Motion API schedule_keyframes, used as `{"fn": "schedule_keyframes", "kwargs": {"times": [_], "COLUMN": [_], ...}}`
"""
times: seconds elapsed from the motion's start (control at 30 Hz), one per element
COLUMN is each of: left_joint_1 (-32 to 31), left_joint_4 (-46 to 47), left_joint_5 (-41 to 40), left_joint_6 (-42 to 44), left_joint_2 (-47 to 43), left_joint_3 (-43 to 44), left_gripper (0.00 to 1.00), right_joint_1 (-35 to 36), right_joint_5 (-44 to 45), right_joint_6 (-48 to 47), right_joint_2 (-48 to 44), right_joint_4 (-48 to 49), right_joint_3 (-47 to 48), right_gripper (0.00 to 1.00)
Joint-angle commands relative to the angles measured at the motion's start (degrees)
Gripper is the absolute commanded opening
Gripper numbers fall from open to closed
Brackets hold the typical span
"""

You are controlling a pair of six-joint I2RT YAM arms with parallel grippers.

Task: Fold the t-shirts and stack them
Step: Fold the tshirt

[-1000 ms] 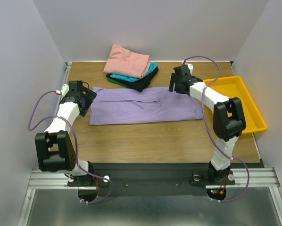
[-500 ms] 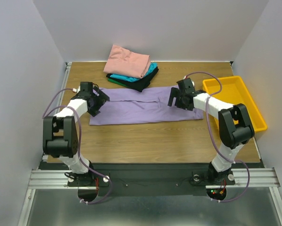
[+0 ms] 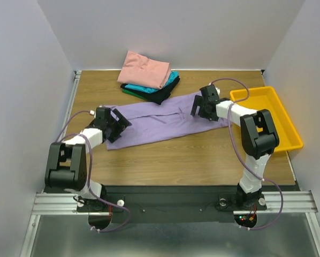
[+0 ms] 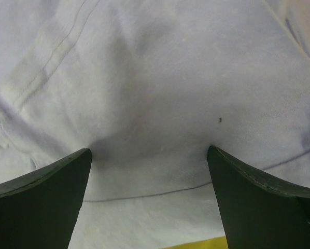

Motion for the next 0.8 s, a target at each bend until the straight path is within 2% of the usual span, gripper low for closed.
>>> {"fn": "schedule_keyframes", "kwargs": {"times": [0.0,0.27,0.47,0.53,0.67,0.77], "left_joint_1": [-3.94,-13.96,-25.3,-28.8,-31.19,-31.2], "left_joint_4": [-9.93,-10.8,-12.65,-13.01,-17.47,-24.59], "left_joint_5": [1.9,5.95,5.07,4.46,-0.63,-8.45], "left_joint_6": [-3.64,-13.49,-23.78,-25.71,-25.55,-23.53], "left_joint_2": [-4.69,-18.67,-31.86,-35.71,-40.13,-41.19], "left_joint_3": [-11.19,-21.05,-25.28,-24.67,-19.05,-13.08], "left_gripper": [0.98,0.98,0.98,0.98,0.98,0.98], "right_joint_1": [-3.01,-4.86,-5.82,-5.82,-5.83,-5.56], "right_joint_5": [-1.13,-2.62,-1.31,-2.79,-8.07,-11.59], "right_joint_6": [-4.27,-12.36,-14.2,-14.56,-15.61,-17.28], "right_joint_2": [5.43,14.58,18.37,18.37,13.64,6.96], "right_joint_4": [3.12,4.97,5.41,5.67,5.67,5.67], "right_joint_3": [3.73,13.92,19.82,20.17,18.69,17.37], "right_gripper": [0.99,0.99,0.99,0.99,0.99,1.0]}}
